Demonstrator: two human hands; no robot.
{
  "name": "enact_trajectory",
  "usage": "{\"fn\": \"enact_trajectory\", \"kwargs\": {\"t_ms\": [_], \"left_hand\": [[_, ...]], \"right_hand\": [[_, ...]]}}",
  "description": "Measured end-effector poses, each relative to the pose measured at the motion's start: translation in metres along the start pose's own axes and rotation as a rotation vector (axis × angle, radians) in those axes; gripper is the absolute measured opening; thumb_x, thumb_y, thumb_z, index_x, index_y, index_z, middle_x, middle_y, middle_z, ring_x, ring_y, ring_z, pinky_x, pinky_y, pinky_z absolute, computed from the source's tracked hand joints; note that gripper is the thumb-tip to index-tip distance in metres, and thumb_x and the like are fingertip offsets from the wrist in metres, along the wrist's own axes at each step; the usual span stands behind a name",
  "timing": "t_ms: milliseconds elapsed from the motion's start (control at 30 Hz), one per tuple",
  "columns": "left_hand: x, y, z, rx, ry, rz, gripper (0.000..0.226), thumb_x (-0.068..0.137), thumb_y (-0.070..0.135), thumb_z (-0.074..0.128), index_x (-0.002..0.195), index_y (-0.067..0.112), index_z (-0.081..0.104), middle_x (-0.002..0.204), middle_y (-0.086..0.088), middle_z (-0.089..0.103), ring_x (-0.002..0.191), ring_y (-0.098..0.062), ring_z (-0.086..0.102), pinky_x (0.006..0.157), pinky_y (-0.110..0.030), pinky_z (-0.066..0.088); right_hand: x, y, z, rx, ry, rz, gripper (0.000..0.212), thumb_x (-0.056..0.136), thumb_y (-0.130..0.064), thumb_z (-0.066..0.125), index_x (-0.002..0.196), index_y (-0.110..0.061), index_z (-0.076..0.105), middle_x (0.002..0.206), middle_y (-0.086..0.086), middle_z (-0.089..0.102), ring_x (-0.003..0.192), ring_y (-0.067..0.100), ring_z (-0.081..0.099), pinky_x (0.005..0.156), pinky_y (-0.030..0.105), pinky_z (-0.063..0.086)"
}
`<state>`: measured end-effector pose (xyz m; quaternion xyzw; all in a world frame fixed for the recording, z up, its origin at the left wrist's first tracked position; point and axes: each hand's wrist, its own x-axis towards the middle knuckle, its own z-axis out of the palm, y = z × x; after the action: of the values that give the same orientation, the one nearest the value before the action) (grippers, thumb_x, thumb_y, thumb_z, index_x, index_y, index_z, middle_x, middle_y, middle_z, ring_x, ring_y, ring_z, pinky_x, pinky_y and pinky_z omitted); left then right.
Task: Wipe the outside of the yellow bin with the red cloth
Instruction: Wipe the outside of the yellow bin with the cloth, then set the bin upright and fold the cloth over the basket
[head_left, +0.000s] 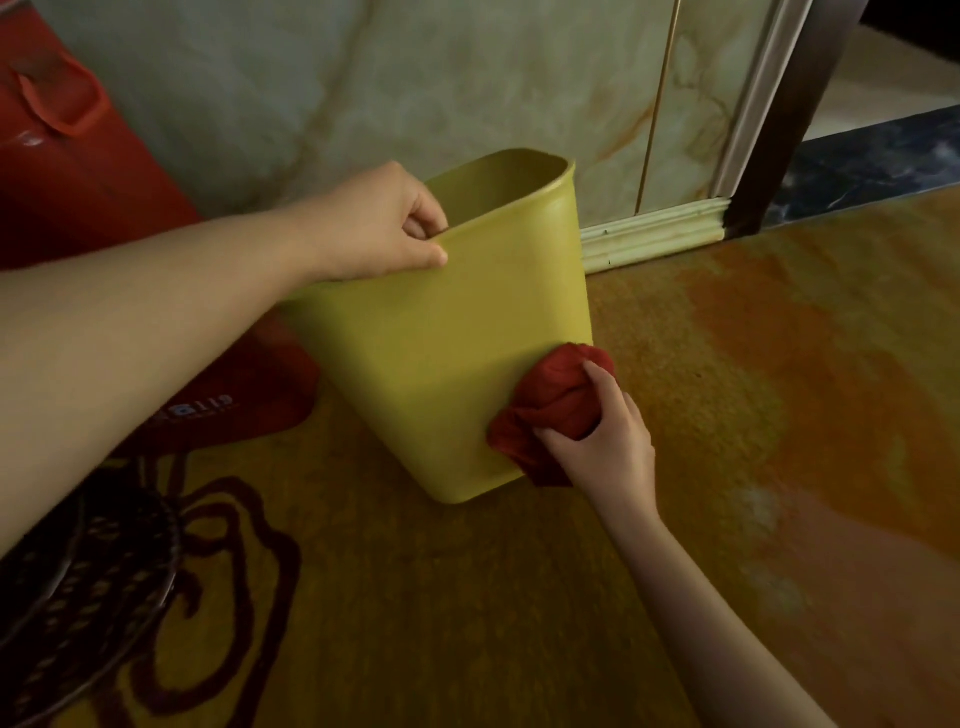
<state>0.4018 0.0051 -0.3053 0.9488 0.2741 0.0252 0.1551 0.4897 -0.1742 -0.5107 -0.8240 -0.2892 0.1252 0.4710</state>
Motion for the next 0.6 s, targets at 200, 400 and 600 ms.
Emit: {"fn": "enact_trajectory", "kwargs": {"t_ms": [200,400,600], "left_hand": [[-0.025,0.000,0.012,0.108,0.130,-0.004,0.013,0.077,0.019,0.066,0.080,0.007,0.069,0.082,-0.013,0.070,0.085,-0.024,0.066,0.070,-0.028,0.046],[-0.041,0.010,0.024,0.135,0.176,0.001,0.016,0.076,0.020,0.065,0.085,0.007,0.070,0.092,-0.016,0.072,0.091,-0.026,0.065,0.075,-0.028,0.047],[-0.072,0.017,0.042,0.145,0.155,0.017,0.020,0.073,0.028,0.065,0.091,0.020,0.069,0.094,-0.004,0.072,0.092,-0.023,0.064,0.077,-0.040,0.052]], "right_hand": [[-0.038,0.005,-0.015,0.349,-0.284,0.285,0.057,0.062,-0.031,0.079,0.110,-0.040,0.048,0.110,-0.005,0.058,0.103,0.020,0.059,0.087,0.042,0.053],[-0.078,0.006,-0.018,0.584,-0.563,0.511,0.059,0.061,-0.023,0.082,0.109,-0.038,0.052,0.115,0.007,0.062,0.096,0.027,0.067,0.080,0.047,0.057],[-0.104,0.006,-0.029,0.684,-0.666,0.574,0.052,0.065,-0.014,0.080,0.103,-0.043,0.060,0.119,0.008,0.059,0.102,0.031,0.065,0.084,0.051,0.055]]}}
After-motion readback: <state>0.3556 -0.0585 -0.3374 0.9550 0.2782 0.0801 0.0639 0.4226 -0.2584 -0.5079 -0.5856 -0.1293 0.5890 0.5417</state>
